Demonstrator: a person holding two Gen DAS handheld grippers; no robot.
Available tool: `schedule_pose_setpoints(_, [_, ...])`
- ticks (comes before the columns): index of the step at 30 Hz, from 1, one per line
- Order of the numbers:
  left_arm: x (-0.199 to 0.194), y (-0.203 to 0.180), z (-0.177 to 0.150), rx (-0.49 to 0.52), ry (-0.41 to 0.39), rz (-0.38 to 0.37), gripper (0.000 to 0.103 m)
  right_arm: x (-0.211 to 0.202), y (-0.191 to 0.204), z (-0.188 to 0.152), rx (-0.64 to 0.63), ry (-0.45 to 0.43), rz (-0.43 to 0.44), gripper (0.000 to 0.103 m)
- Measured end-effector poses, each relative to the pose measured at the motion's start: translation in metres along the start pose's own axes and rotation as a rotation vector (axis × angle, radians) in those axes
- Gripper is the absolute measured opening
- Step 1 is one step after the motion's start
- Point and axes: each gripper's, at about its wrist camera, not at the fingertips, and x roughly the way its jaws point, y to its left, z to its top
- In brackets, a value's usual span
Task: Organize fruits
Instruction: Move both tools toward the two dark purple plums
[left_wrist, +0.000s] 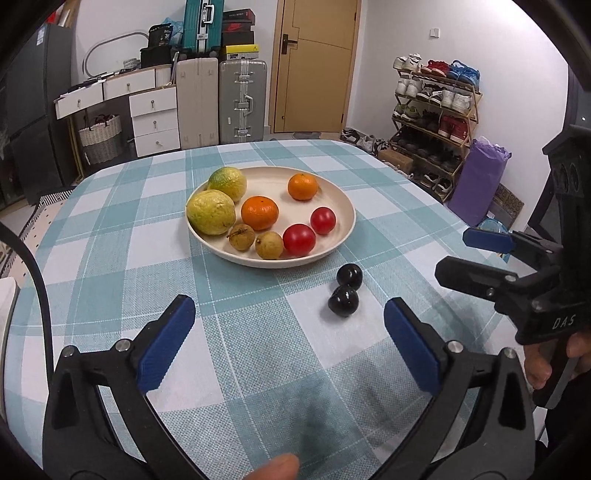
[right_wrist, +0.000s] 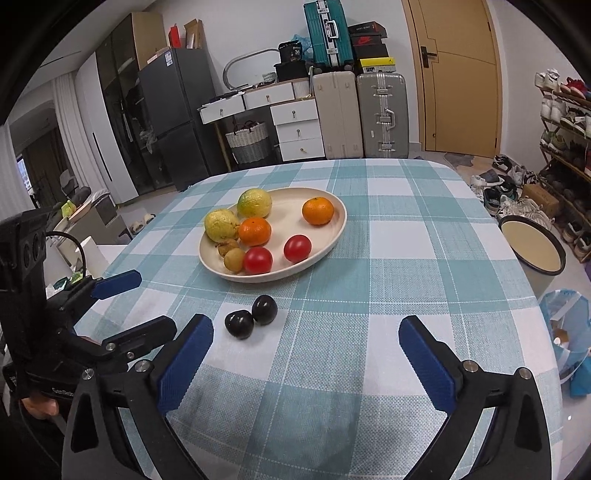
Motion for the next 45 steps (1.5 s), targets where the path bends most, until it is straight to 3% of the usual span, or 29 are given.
schedule_pose_setpoints(39, [0.047,-0.019,-0.001,0.023,0.144,-0.042,0.101,0.001,-0.025,0.0,0.072,0.007,-0.014,0.103])
schedule_pose_setpoints(42, [0.051,-0.022,0.001,0.037,0.151,-0.054,0.093,0.001,-0.028,0.0,0.08,0.008,-0.014,0.103])
schedule_pose_setpoints(45, [0.058,-0.028,0.004,0.059,0.168,-0.066,0.077,0.001,-0.028,0.0,0.083,0.008,-0.015,0.103])
